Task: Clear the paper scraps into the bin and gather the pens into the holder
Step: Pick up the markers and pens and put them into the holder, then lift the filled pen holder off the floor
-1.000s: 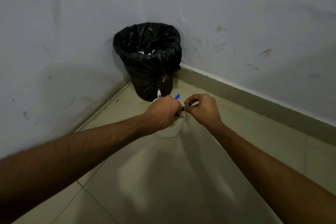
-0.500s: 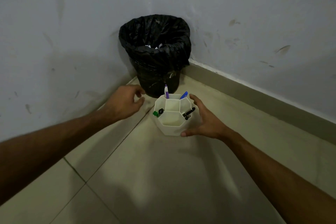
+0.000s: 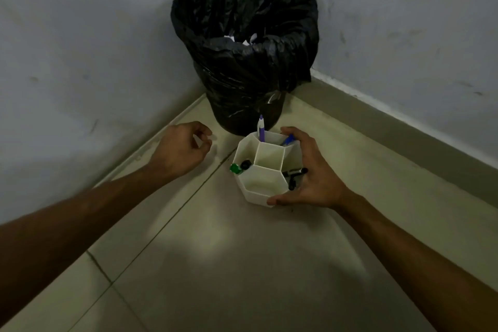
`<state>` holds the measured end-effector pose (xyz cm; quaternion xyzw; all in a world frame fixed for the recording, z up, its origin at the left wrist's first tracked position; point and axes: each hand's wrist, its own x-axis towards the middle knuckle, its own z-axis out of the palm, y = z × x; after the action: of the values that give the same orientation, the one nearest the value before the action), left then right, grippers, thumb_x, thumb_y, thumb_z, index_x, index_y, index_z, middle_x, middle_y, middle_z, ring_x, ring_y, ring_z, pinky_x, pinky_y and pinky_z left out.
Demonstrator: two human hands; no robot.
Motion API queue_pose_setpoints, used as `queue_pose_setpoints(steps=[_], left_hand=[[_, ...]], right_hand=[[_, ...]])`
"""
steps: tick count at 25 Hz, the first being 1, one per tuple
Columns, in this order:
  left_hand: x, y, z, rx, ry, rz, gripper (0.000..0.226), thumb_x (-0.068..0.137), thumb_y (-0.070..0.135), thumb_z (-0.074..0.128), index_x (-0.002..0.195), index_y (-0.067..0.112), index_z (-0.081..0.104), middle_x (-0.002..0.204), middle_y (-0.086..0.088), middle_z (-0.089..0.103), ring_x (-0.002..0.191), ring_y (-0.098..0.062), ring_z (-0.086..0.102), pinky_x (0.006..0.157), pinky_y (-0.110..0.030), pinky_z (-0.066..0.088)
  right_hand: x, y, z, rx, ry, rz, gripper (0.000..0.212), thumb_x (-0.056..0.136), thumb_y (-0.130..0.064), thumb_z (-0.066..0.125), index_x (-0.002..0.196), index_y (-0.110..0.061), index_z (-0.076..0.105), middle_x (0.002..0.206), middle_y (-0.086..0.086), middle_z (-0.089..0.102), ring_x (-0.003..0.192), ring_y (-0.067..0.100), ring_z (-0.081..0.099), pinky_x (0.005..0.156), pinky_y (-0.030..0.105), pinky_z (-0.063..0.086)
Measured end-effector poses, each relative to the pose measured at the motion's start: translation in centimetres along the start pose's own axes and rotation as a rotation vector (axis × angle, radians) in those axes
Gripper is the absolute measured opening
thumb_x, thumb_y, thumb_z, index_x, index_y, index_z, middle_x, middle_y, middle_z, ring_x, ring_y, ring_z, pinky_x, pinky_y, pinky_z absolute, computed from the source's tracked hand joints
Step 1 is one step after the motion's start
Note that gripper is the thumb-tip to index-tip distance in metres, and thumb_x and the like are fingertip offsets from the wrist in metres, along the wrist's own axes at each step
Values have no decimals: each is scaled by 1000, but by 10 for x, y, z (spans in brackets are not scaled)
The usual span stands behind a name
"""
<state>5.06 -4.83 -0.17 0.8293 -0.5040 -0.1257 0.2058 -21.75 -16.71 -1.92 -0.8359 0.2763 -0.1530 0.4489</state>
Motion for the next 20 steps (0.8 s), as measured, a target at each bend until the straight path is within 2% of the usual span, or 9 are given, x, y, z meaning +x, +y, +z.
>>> queue_pose_setpoints(steps=[4,6,8,11,13,17,20], left_hand=[[15,-1,0,-90,-1,-73,17,88,22,61,103,18,68,91,5,70,64,-11,64,57,-18,45],[16,10,-17,-131,-25,-122,14,88,22,62,101,19,68,92,4,69,66,-13,64,57,-18,43],[11,33,-48,-189,-46,-185,14,87,20,63,99,19,68,93,3,69,65,-13,63,59,-20,42],[-7,88,-120,-226,-78,-216,18,85,22,63,102,19,68,95,4,70,67,-9,61,65,-17,42],[-18,133,-182,-257,-108,-223,23,83,22,65,105,16,67,97,2,70,73,-11,63,70,-20,45],[-44,225,-327,-273,-152,-217,32,82,25,68,112,14,64,103,1,68,80,-11,59,72,-22,41],[-61,293,-430,-336,-153,-205,34,84,24,69,115,11,64,105,-2,68,84,-11,59,74,-21,42]], right_hand=[[-3,-15,4,-31,99,-19,101,47,-43,95,128,-19,38,134,-4,35,123,-2,39,97,9,40],[-14,-39,-9,-45,139,25,98,48,-40,95,124,-14,40,133,-5,32,123,-8,35,94,4,39],[-28,-84,-35,-30,185,99,98,47,-37,97,123,-15,40,133,-7,28,122,-16,31,85,-1,41],[-52,-176,-87,-12,250,199,100,45,-37,97,124,-25,36,135,-11,26,121,-16,32,73,0,47],[-65,-244,-127,5,295,241,99,45,-33,98,123,-22,38,133,-7,29,119,-12,34,71,-1,45],[-90,-392,-213,42,422,253,96,43,-29,100,118,-21,40,128,2,40,118,13,44,83,0,39],[-113,-500,-274,73,539,261,94,42,-37,96,116,-22,41,126,2,43,119,15,47,92,12,41]])
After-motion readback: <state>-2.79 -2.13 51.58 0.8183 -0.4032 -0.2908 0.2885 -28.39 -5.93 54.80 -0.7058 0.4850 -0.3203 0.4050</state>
